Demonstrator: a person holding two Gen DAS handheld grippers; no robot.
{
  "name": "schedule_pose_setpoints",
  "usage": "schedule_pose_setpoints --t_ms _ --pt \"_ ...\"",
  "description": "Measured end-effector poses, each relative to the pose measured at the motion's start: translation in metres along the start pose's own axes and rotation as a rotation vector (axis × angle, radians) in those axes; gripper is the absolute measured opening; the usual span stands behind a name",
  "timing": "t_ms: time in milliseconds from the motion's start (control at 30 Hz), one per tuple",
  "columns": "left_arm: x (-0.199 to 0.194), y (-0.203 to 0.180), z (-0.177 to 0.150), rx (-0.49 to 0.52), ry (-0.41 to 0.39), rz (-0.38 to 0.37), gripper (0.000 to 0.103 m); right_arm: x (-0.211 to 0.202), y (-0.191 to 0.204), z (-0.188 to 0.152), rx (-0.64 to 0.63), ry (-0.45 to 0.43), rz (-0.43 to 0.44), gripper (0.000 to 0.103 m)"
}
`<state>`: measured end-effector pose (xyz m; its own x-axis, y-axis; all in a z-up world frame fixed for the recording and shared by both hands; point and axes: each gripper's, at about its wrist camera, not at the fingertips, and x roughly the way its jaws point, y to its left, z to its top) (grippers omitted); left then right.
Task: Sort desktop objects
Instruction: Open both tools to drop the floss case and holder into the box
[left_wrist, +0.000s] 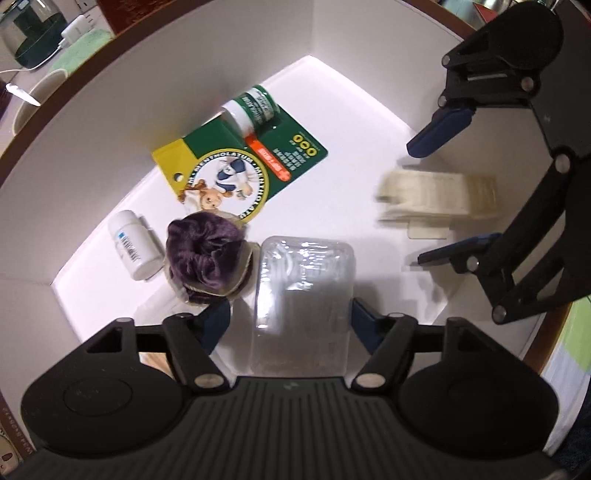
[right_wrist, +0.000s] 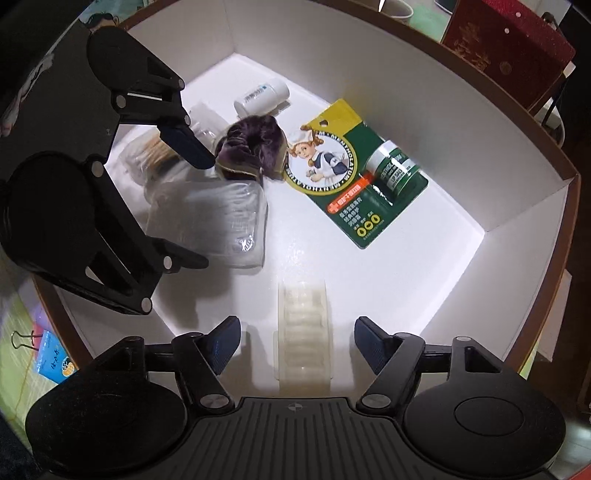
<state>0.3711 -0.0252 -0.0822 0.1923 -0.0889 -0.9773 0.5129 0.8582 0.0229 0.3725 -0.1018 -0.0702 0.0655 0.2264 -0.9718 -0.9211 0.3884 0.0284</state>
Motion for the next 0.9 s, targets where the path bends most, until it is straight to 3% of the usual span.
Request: schedule_pose_setpoints --t_ms 400,900 --pt "-0.027 0.001 -0.013 -0.036 -0.032 0.039 0.076 -0.011 0.003 -0.006 0.047 -0.047 0.01 0.071" --pt "-0.076 -0.007 -0.031 -0.105 -0.125 0.115 0.078 -0.06 0.022 -0.025 0.091 -0.159 -0.02 0.071"
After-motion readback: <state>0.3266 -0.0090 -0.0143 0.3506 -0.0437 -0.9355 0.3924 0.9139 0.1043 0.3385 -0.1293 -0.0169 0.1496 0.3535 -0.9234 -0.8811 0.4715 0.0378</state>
